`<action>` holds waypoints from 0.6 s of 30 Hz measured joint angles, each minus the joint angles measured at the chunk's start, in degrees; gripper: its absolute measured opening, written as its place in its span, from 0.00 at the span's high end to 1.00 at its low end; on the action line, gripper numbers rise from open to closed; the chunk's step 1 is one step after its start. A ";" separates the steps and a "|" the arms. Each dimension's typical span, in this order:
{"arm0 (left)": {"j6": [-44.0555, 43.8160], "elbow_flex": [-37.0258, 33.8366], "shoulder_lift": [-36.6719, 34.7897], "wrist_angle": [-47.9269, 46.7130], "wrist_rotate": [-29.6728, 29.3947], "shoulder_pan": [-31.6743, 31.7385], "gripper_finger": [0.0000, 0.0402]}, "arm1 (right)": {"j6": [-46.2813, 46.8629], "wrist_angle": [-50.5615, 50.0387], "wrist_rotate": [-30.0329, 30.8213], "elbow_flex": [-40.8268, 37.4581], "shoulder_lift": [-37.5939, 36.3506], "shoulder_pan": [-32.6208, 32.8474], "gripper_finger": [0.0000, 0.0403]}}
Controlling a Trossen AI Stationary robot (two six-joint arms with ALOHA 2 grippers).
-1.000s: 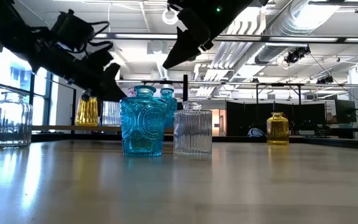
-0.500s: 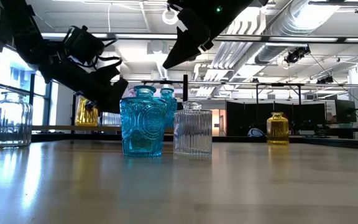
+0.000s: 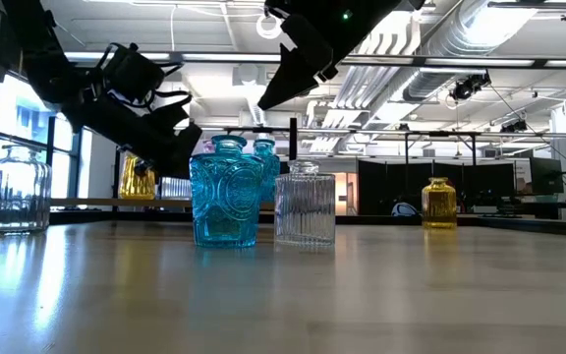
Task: Sort vases onto shelf
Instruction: Put the top purple flower vase aligned with the other purple flower vase on the shelf, then put the left transparent flower vase aligned with the other transparent flower vase on the shelf
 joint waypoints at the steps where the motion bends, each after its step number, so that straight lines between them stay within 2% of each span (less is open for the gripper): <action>1: -0.37 0.00 -0.02 -0.02 0.17 -0.25 1.00 | 0.00 0.01 0.00 0.00 0.00 0.00 1.00; 12: -1.28 -1.12 -4.34 -0.02 0.91 -8.47 1.00 | 2.09 -2.72 0.07 0.00 0.00 0.19 1.00; 18: -0.90 -4.42 -8.50 2.16 0.92 -14.50 1.00 | 3.54 -3.28 -0.77 -0.53 0.00 1.05 1.00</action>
